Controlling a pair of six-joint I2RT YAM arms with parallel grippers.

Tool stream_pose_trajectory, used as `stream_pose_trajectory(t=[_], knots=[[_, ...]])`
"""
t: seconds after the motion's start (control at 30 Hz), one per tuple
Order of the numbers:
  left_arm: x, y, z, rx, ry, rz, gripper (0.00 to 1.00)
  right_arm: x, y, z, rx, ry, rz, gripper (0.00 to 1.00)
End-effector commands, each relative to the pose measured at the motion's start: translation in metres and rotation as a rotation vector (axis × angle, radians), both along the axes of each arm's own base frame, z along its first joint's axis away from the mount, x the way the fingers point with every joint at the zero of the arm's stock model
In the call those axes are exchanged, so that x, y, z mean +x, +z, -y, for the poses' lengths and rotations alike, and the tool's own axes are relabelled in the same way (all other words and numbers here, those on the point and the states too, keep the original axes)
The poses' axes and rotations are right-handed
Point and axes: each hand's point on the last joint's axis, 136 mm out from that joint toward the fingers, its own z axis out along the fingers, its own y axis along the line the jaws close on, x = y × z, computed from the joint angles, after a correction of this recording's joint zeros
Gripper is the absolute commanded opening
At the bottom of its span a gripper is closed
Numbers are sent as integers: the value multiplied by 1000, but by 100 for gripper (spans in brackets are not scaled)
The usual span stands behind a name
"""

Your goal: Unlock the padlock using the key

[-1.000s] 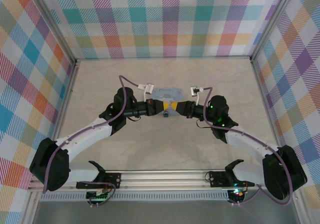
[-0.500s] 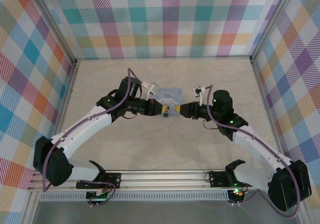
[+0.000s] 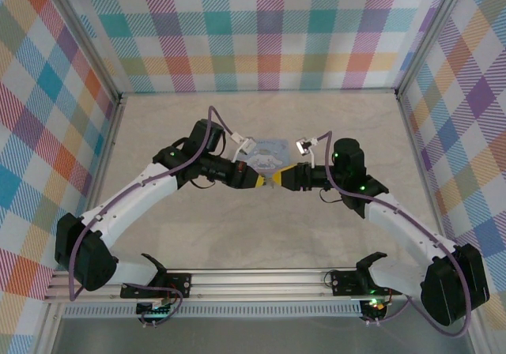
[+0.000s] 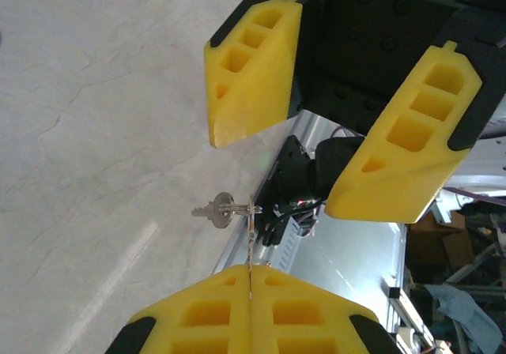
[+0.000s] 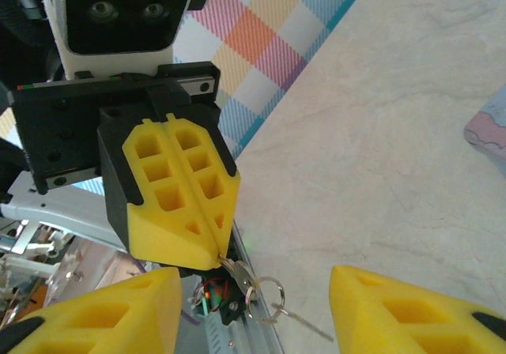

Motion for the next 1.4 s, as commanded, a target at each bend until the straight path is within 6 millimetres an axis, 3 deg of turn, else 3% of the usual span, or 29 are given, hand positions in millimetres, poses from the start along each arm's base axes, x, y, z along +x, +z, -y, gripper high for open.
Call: stream_pose_trajectory(t=[0.0,0.13,0.4,0.77,0.9,1.0,1.37], knots=[[-11,17,4,-53,-68,29,0,-12,26,-7,66,88,62,51],[-10,17,5,-54,-71,28,0,-18,28,-11,75,134,61,43],[-12,20,6,-71,-84,29,0,-22,26,-15,68,163,54,41],[-15,19,6,-66,-100,31,0,-25,25,-16,49,172,71,15],[-12,19,5,-51,-86,47,0,-27,23,-15,37,179,71,15],[-10,18,4,-47,-80,54,0,-30,21,-13,30,183,75,9],[-1,18,8,-44,-61,59,0,-39,21,-10,30,213,78,0]])
